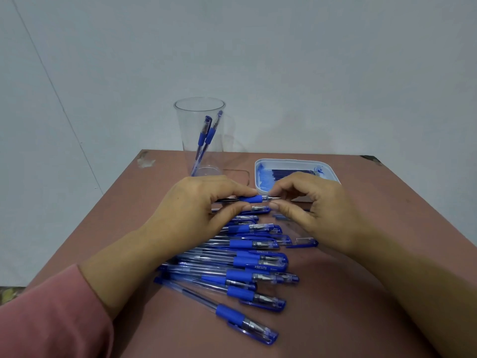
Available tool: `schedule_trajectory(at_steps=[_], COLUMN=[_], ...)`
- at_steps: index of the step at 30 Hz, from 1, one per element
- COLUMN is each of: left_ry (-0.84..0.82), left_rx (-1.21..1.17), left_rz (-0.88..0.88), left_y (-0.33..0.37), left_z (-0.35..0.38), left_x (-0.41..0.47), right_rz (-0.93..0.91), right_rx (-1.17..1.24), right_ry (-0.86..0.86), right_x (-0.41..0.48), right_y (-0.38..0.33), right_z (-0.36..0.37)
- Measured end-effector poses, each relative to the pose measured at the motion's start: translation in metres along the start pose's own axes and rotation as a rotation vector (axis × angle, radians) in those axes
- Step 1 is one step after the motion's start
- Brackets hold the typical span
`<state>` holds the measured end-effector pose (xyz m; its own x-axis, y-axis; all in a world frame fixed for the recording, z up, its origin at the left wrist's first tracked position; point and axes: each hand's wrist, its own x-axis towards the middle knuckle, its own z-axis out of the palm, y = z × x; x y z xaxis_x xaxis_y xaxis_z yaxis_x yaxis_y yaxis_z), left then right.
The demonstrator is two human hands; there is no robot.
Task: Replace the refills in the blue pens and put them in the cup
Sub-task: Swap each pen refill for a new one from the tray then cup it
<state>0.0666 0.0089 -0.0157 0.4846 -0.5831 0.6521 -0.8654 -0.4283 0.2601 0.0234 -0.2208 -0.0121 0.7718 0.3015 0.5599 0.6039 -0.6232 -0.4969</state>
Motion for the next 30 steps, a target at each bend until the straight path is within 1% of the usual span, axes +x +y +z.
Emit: schedule_trajectory(at_steps=[2, 4, 6, 9, 12, 14, 17, 21, 24, 27, 30], left_ry=[-0.008, -0.004, 0.003, 0.003, 0.005, 0.007, 0.007, 0.0, -0.001, -0.004, 0.0], left_rx=[0.002, -0.005, -0.008, -0.006, -0.003, -0.008, -0.004, 0.005, 0.003, 0.001, -0.006], left_rz=[0.0, -0.002, -0.005, -0.009, -0.01, -0.011, -0.007, -0.006, -0.013, -0.008, 0.002], left_y=[0.0003, 0.0007, 0.0012, 0.0021, 0.0025, 0.0029, 0.0049, 0.0053, 0.0052, 0.006, 0.0072], left_z=[0.0008, 0.0009, 0.0003, -0.0004, -0.0004, -0.0009, -0.002, -0.0013, -0.0012, -0.0014, -0.001], left_x=[-0.0003, -0.0006, -0.0005, -0.0002, -0.0001, 0.0001, 0.0007, 0.001, 0.0007, 0.0008, 0.0005], right_rz=[0.019, 0.072, 0.078, -0.003, 0.011, 0.028, -0.026, -0.011, -0.005, -0.047, -0.045], right_rx=[0.017, 0.109, 0.141, 0.056, 0.083, 0.121, 0.058, 0.031, 0.082, 0.007, -0.005], right_ry=[-0.024, -0.06, -0.051, -0.017, -0.026, 0.012, 0.047, 0.021, 0.041, 0.047, 0.043], right_x=[0.0001, -0.001, -0.0015, -0.0003, -0.0011, -0.0022, -0.001, -0.0016, -0.0025, -0.0017, -0.0012], right_y=[0.0019, 0.0026, 0.0026, 0.0045, 0.006, 0.0049, 0.0024, 0.0017, -0.0021, -0.001, 0.0004], right_z=[-0.001, -0.0023, -0.0034, -0.0035, -0.0031, -0.0034, -0.0028, -0.0008, -0.0022, -0.0012, -0.0013])
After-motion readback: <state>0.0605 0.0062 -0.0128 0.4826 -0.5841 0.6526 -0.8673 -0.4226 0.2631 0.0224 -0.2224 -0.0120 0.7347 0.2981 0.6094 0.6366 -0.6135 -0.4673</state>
